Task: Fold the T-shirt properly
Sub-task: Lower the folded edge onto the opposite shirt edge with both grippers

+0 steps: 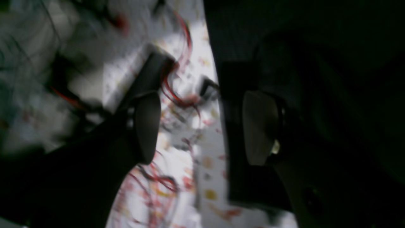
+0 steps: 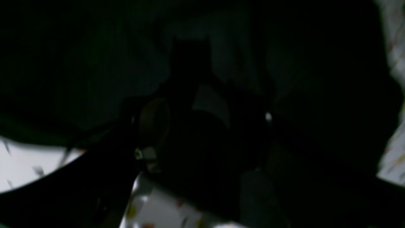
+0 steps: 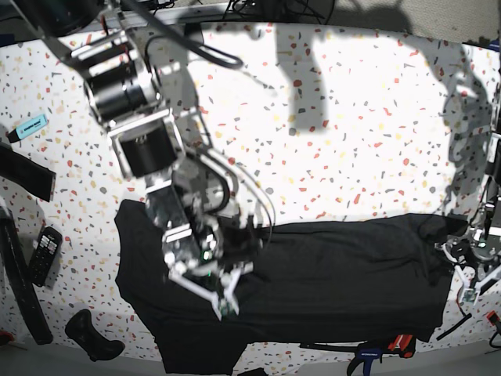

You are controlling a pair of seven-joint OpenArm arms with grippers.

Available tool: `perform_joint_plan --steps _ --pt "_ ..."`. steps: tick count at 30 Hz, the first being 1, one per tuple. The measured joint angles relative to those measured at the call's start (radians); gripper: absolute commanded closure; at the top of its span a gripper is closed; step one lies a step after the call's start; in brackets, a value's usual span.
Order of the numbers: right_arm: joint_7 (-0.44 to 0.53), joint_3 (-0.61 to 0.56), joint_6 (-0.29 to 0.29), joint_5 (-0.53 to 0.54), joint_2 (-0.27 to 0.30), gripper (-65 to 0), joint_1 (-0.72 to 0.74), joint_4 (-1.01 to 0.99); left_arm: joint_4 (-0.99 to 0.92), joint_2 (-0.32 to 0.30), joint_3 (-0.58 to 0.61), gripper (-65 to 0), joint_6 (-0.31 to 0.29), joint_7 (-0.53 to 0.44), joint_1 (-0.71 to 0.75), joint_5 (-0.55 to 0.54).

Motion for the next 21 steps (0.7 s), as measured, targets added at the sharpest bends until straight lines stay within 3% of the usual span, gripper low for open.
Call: perform_joint_plan --steps 4,13,17,21 --pt "0.001 0.000 0.000 0.001 0.006 -35.0 -0.041 -0.001 0.053 0.000 -0.001 -38.9 -0.003 0.011 0.064 -0.026" --pt "0.012 0.088 -0.001 0.001 0.067 -35.0 -0.049 0.000 0.437 0.023 -0.076 -38.9 -0.002 0.025 0.323 -0.043" --pt "0.013 0.164 0.004 0.000 0.076 -35.0 -0.048 0.000 0.441 0.037 -0.186 -38.9 0.020 0.037 0.327 -0.041" --pt "0.021 0.219 0.056 0.032 0.075 -35.0 -0.051 0.000 0.441 0.036 -0.249 -38.8 0.030 0.063 0.313 -0.056"
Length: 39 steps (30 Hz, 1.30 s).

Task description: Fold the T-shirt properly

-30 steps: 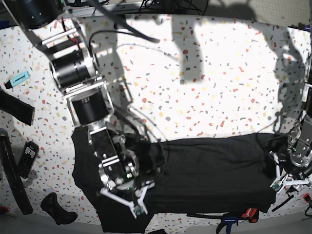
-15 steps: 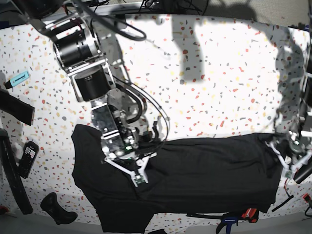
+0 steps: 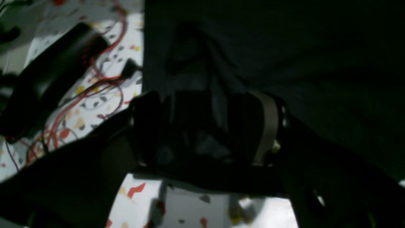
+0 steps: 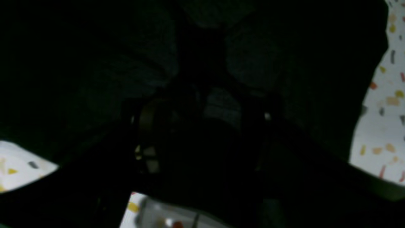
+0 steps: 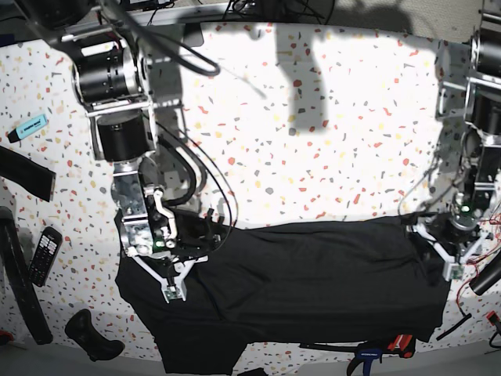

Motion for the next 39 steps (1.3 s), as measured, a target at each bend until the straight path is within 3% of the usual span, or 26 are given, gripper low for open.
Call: perform_joint_plan --steps 3,6,11,14,18,21,24,27,31,39 --pt "0.005 0.019 0.032 0.068 0.000 -35.0 0.000 0.000 0.000 0.003 -0.013 -38.4 -0.031 0.027 -0.014 -0.004" --pt "0.005 0.023 0.067 0.072 0.000 -35.0 0.000 0.000 0.000 0.001 -0.013 -38.4 -0.142 0.071 -0.016 -0.003" --pt "0.009 0.023 0.070 0.073 0.000 -35.0 -0.008 0.000 -0.035 0.023 -0.013 -38.4 -0.135 0.043 -0.024 0.022" --pt "0.014 0.023 0.071 0.073 0.005 -35.0 -0.040 0.000 -0.167 0.034 -0.013 -38.2 -0.110 0.013 -0.058 0.045" --pt "0.048 0.023 0.072 0.073 0.008 -34.9 -0.084 0.002 -0.355 0.035 -0.018 -38.2 -0.120 -0.060 -0.100 0.027" --pt "0.066 0.023 0.080 0.074 0.025 -34.9 -0.113 0.007 -0.377 0.039 -0.019 -38.2 -0.117 -0.060 -0.106 0.031" --pt "0.063 0.023 0.089 0.082 0.037 -34.9 -0.137 0.021 -0.351 0.039 -0.019 -38.2 -0.121 -0.031 -0.072 0.019" --pt "0.054 0.023 0.135 0.092 0.060 -34.9 -0.185 0.083 -0.280 0.027 -0.019 -38.2 -0.112 0.000 -0.027 0.021" --pt "0.011 0.024 0.146 0.095 0.080 -34.9 -0.272 0.214 -0.143 -0.034 -0.019 -38.2 -0.117 -0.010 0.089 0.013" --pt "-0.018 0.024 0.145 0.120 0.097 -34.9 -0.415 0.380 0.049 -0.131 -0.019 -38.2 -0.112 0.099 0.223 -0.045"
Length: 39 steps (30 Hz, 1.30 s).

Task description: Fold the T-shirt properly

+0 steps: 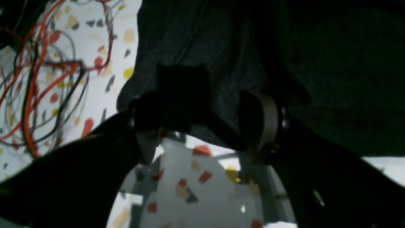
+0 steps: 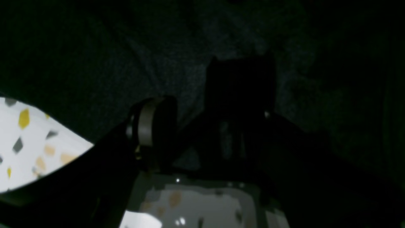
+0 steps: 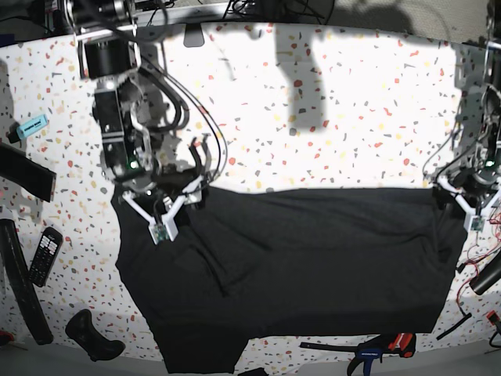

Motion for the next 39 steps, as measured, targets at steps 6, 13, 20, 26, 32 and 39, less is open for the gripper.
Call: perform_joint_plan --steps 6,13,20,26,32,39 --pt "0.010 0.009 0.000 -0.002 0.000 -34.9 -0.142 0.126 0.042 -0.011 -0.006 -38.2 0.014 0.000 0.059 -0.009" --pt "-0.021 0.080 0.001 0.001 0.000 -34.9 -0.290 0.281 0.163 -0.038 -0.052 -38.2 0.022 0.059 0.173 -0.011" --pt "-0.035 0.158 0.008 -0.003 -0.001 -34.9 -0.400 0.372 0.327 -0.049 -0.176 -38.2 0.018 0.105 0.372 -0.045" --pt "-0.031 0.185 0.010 -0.002 0.000 -34.9 -0.492 0.418 0.464 -0.045 -0.281 -38.2 0.014 0.114 0.567 -0.050" --pt "-0.020 0.218 0.011 -0.002 0.000 -34.9 -0.603 0.483 0.588 -0.043 -0.363 -38.2 0.014 0.134 0.758 -0.049" --pt "-0.034 0.223 0.011 0.008 0.079 -34.9 -0.727 0.565 0.730 0.028 -0.438 -38.2 0.041 0.163 0.937 -0.032"
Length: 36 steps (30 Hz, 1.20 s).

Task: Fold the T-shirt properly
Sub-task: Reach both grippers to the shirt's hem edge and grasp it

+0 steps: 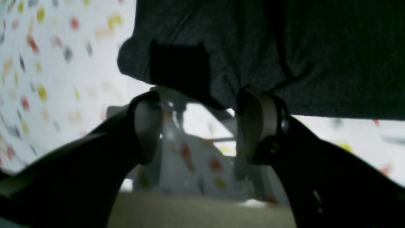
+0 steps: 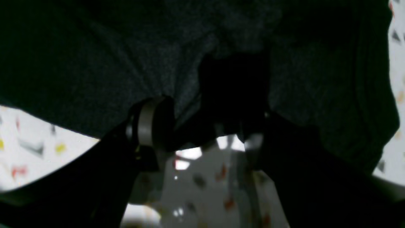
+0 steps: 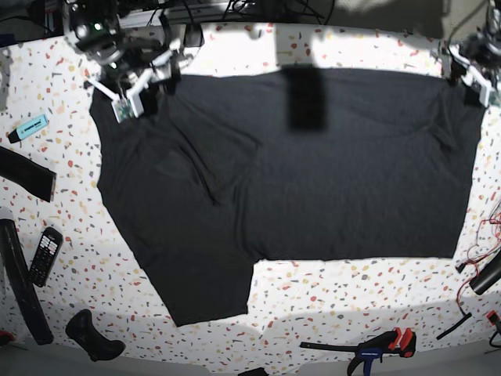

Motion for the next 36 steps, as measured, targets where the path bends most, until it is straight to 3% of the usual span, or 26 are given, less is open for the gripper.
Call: perform_joint_plan --steps 9,19,24,27,33,36 --pt "-0.051 0.092 0.000 0.002 0.013 -34.9 -0.077 0.051 0.124 0.095 -0.033 -38.2 -0.004 0.044 0.113 0.061" --pt "-0.050 0.119 -0.010 -0.012 0.013 -34.9 -0.112 0.098 0.219 0.098 -0.034 -38.2 -0.017 0.071 0.113 0.066" --pt "-0.068 0.123 -0.031 -0.019 0.014 -34.9 -0.095 0.184 0.394 0.097 -0.049 -38.2 -0.018 0.063 0.113 0.153" --pt "-0.065 0.124 -0.034 -0.024 0.014 -34.9 -0.081 0.230 0.455 0.097 -0.098 -38.2 0.011 0.067 0.110 0.187" --pt "-0.067 0.124 -0.034 -0.026 0.015 -34.9 -0.030 0.294 0.410 0.095 -0.179 -38.2 0.005 0.069 -0.062 0.189" --pt "-0.106 0.124 -0.034 -0.024 0.016 -34.9 0.016 0.298 0.318 0.097 -0.180 -38.2 -0.072 0.130 -0.217 0.122"
